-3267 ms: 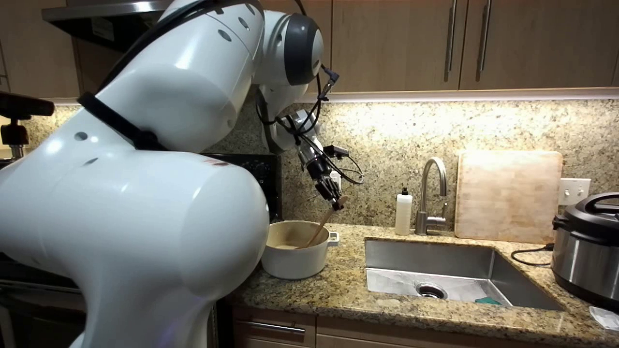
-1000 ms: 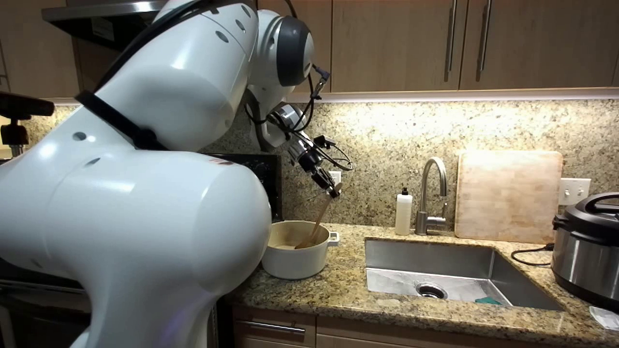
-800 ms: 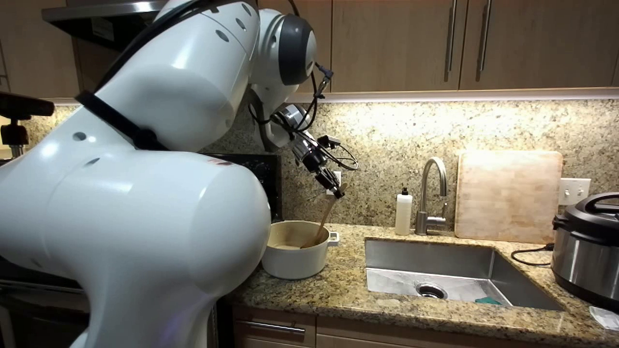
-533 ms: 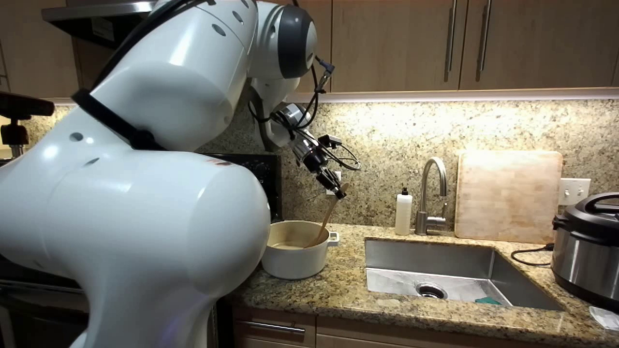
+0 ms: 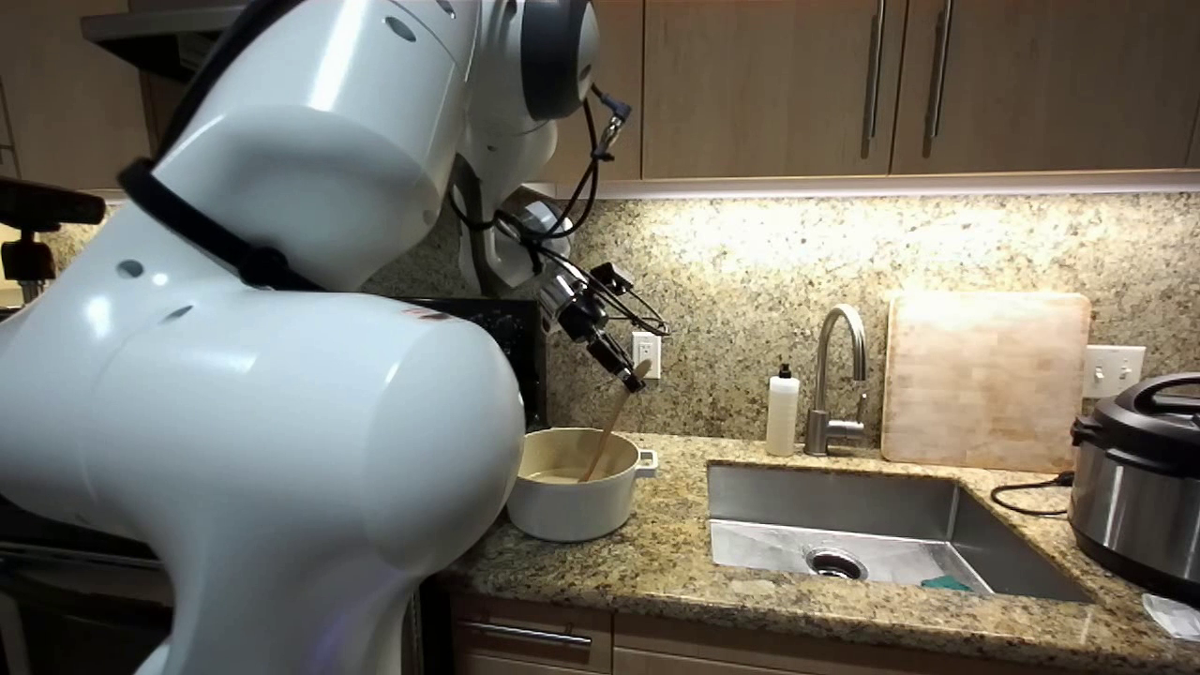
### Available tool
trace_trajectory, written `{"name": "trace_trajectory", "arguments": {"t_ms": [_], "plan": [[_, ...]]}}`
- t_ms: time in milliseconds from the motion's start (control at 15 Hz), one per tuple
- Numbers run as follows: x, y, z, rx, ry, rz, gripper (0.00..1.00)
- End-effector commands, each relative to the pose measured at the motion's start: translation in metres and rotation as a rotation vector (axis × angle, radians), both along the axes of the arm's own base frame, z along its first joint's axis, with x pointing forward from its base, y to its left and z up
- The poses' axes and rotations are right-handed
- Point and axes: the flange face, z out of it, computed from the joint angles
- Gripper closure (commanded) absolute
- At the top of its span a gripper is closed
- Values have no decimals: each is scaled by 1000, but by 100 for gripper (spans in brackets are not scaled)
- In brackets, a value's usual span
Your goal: Pick up the cooking stick and stir in the pot
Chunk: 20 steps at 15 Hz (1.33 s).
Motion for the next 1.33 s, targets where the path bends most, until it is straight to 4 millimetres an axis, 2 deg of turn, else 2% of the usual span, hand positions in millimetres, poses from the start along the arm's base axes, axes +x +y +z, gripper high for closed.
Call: {"name": "trace_trajectory", "arguments": {"t_ms": [0, 267, 533, 933, 1267], "plan": [[-13, 12, -3, -17, 45, 119, 93], [-11, 31, -6, 27, 69, 220, 93], [1, 33, -2, 101, 13, 174, 93], [27, 14, 12, 156, -43, 50, 93], [40, -8, 15, 132, -83, -58, 93]]}}
